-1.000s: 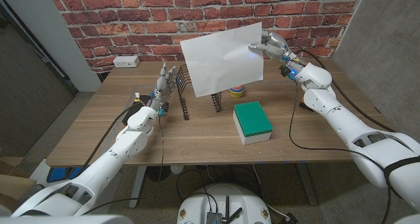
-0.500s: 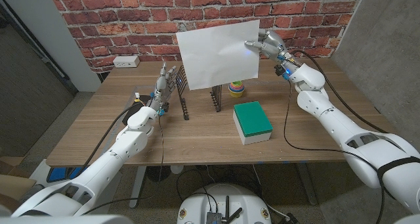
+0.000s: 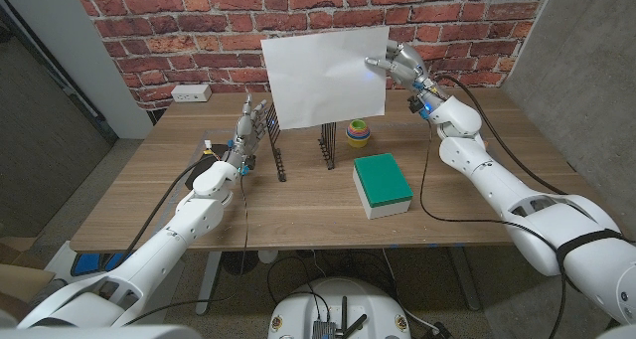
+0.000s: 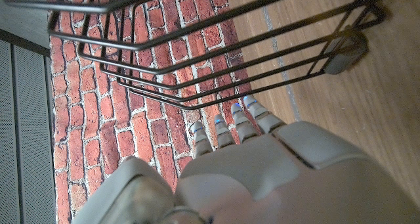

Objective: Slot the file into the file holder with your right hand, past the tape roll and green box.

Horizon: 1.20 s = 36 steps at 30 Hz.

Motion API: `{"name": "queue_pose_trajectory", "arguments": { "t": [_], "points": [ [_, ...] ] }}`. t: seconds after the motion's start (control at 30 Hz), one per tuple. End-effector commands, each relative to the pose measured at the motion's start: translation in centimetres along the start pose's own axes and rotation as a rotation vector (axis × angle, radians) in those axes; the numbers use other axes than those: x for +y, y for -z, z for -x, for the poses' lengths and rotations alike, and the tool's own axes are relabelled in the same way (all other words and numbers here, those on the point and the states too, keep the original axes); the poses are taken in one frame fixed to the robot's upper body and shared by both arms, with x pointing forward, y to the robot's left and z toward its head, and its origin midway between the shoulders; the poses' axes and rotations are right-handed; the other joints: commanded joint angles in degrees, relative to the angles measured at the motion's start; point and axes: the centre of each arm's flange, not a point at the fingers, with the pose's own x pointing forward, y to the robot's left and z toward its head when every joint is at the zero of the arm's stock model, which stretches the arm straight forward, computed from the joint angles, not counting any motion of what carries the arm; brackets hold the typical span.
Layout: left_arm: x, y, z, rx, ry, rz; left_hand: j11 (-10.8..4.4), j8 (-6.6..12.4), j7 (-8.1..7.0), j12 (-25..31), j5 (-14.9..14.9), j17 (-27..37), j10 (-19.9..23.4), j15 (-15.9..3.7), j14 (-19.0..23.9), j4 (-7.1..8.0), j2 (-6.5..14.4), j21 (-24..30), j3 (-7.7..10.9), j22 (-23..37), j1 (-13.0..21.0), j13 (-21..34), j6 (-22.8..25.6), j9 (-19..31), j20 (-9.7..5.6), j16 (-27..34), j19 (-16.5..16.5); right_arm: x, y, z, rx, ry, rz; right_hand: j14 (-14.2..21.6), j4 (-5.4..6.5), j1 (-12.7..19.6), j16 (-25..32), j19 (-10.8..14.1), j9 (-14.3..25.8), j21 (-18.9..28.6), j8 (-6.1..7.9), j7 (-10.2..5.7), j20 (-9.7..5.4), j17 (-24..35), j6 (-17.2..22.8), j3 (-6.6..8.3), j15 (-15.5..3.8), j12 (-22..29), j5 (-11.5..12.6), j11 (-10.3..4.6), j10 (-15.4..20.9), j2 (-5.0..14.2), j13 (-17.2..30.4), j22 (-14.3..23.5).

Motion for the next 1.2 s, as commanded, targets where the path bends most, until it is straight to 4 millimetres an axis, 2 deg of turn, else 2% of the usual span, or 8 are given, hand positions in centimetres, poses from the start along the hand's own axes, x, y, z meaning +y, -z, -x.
{"name": "queue_pose_trajectory", "arguments": {
  "t": [0.03, 0.5, 1.2],
  "points": [
    [0.0, 0.0, 0.0, 0.000, 0.000, 0.000, -0.43, 0.10, -0.31, 0.1, 0.6, 0.1, 0.0, -0.17, 0.4, 0.21, 0.4, 0.1, 0.22, 0.3, -0.1, 0.3, 0.1, 0.2, 0.06, 0.3, 0.2, -0.1, 0.4, -1.7, -0.043, -0.004, -0.012, -0.4, 0.24, 0.1, -0.1, -0.5, 0.2, 0.5, 0.30, -0.54, -2.48, 0.1, 0.2, 0.06, -0.06, -0.1, 0.2, -3.83, 4.7, 0.66, 0.2, 0.1],
    [0.0, 0.0, 0.0, 0.000, 0.000, 0.000, -0.49, 0.12, -0.30, 0.1, 0.6, 0.1, -0.1, -0.18, 0.4, 0.21, 0.4, 0.1, 0.23, 0.3, -0.1, 0.3, 0.2, 0.2, 0.07, 0.3, 0.2, -0.5, 1.0, -3.4, -0.057, -0.019, -0.025, -0.5, 0.20, -0.1, -0.3, -0.8, 0.0, 0.9, 0.42, -0.59, -2.46, 0.4, 0.3, -0.06, -0.09, -0.4, 0.3, -3.86, 4.8, 0.69, 0.4, 0.0],
    [0.0, 0.0, 0.0, 0.000, 0.000, 0.000, -0.49, 0.11, -0.31, 0.1, 0.6, 0.1, 0.0, -0.16, 0.4, 0.21, 0.4, 0.1, 0.24, 0.3, -0.1, 0.3, 0.1, 0.2, 0.12, 0.3, 0.2, -1.2, 2.5, -4.4, 0.027, -0.001, -0.045, -1.3, 0.10, -0.1, -0.9, -1.7, -0.2, 1.6, 0.51, -1.03, -2.46, 0.7, 0.4, -0.09, -0.06, -0.9, 0.4, -3.80, 4.6, 0.76, 0.8, -0.1]
  ]
}}
